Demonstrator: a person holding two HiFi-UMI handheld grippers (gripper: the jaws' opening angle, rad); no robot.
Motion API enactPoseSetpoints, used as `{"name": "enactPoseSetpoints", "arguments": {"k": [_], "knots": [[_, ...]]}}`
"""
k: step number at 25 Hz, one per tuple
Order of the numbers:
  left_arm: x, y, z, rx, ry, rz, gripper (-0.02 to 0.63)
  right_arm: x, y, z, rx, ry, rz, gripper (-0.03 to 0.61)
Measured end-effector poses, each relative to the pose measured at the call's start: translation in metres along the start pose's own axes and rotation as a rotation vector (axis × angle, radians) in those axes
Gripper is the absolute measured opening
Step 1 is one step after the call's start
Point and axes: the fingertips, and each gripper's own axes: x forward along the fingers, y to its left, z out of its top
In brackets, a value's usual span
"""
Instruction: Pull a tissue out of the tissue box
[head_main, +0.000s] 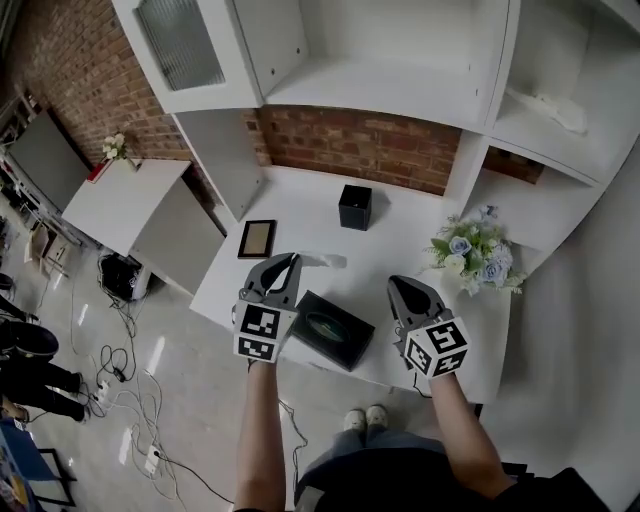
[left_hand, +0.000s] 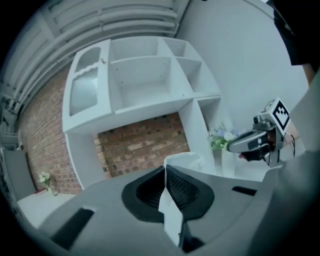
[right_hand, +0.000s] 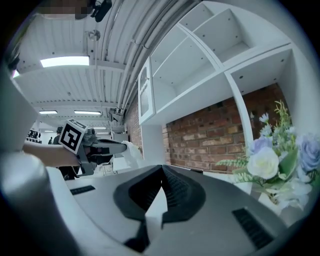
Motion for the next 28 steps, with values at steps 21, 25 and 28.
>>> {"name": "enactPoseSetpoints", "arguments": {"k": [21,25,28], "knots": [[-0.046,0.003,-0.031,-0.351,-0.111,0.274,0.012,0.01,0.016,0.019,0.003,-0.096,-0.026,-0.003],[-0.049,0.0,-0.032,-0.345,-0.103,0.264,0.014,0.009,0.016,0.017,-0.01,-0.082,-0.038,-0.003],[-0.049,-0.002,-0.033,-0.351,-0.098,0.262,0.014,0.008,0.014,0.015,-0.025,-0.069,-0.057,-0.003]]}}
